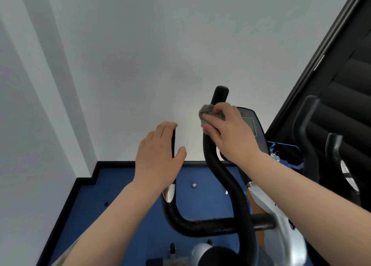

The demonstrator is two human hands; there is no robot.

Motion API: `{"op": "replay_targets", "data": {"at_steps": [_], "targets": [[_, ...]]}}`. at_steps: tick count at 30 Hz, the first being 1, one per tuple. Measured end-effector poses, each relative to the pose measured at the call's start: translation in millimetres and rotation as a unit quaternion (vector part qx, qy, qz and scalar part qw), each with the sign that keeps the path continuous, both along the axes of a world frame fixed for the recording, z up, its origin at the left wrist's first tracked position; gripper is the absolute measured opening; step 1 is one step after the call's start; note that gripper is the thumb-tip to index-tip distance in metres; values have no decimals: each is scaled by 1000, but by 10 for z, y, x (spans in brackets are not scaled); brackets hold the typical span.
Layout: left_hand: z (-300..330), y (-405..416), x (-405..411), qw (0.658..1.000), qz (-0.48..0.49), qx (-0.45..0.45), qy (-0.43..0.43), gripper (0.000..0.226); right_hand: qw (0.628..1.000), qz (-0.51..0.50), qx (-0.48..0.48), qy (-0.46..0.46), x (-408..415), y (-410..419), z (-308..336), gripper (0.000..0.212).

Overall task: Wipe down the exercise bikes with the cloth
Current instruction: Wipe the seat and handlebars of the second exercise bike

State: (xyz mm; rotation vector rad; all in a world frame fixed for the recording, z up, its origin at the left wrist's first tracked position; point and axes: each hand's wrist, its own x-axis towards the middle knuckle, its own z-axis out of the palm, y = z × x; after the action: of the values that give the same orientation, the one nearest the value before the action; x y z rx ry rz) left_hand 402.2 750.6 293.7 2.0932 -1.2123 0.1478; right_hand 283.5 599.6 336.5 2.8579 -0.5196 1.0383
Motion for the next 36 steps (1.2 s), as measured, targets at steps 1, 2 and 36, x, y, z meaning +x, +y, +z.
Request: {"op": "replay_targets", "data": {"at_steps": [1,2,36], "targets": [[-2,2,2,1000,0,1,0,53,1000,-8,10,-20,10,3,-11,26],[-3,4,4,1000,0,1,0,53,998,-17,33,-44,20,17,-29,21],[-19,377,-678,981,-115,-83,129,55,937,-20,336,95,-1038,604,-282,20]]}}
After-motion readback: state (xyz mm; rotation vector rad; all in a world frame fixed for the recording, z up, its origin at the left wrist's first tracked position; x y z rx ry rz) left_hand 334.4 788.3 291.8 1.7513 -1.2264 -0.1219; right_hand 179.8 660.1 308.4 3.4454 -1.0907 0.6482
